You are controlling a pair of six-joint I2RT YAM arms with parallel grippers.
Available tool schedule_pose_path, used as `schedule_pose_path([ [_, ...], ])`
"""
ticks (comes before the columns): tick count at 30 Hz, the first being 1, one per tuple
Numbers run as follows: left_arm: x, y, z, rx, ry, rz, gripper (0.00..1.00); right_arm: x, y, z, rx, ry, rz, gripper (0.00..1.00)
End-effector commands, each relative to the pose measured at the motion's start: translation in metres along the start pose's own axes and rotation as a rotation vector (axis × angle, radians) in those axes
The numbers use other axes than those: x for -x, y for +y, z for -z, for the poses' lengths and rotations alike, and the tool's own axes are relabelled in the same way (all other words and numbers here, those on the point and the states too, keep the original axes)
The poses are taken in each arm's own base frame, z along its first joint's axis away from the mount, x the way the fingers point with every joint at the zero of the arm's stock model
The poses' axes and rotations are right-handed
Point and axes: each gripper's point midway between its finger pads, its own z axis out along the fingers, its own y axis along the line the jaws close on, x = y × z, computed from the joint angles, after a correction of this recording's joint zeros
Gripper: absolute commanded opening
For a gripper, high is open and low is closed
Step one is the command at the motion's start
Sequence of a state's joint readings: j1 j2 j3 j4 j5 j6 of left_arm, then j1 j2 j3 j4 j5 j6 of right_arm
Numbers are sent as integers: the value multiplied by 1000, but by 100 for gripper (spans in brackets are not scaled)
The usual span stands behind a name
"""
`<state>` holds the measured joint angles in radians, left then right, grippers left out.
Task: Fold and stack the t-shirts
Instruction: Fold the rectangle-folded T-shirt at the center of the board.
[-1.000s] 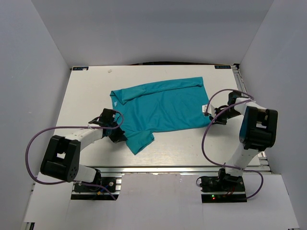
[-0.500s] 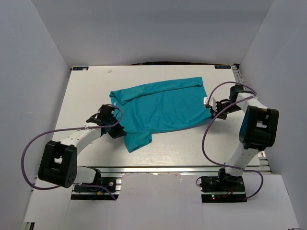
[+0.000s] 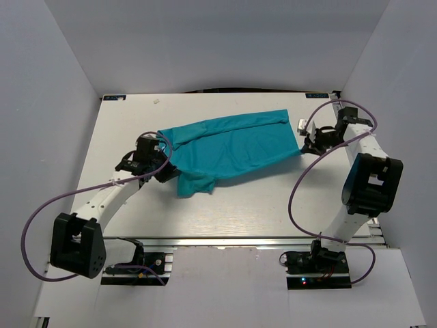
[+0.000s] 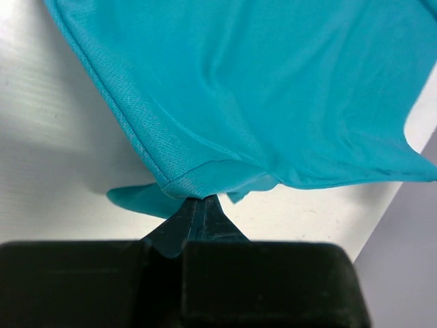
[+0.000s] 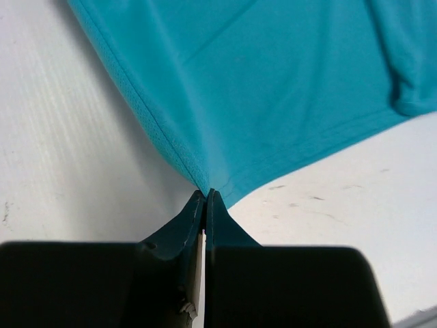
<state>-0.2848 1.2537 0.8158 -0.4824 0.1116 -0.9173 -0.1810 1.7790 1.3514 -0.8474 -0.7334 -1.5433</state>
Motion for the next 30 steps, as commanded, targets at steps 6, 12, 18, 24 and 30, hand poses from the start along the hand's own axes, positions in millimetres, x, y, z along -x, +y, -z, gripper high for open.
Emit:
schedule_pose_path([
  [6,42,-27,22,-64,-110,6,0,26,-40,22,-111,-71,-43,0],
  [12,73,-29,22,-78,-157,31,0,20,-55,20,-144,-72,-96,0],
  [18,96,-40,19,-100,-175,18,0,21,-77,21,-199,-84,-118,0],
  [24,113,-45,9,-97,-175,-13,0,25,-104,24,-268,-105,-146,0],
  [30,126,-45,-7,-90,-167,-23,0,28,-129,19,-307,-112,-161,0],
])
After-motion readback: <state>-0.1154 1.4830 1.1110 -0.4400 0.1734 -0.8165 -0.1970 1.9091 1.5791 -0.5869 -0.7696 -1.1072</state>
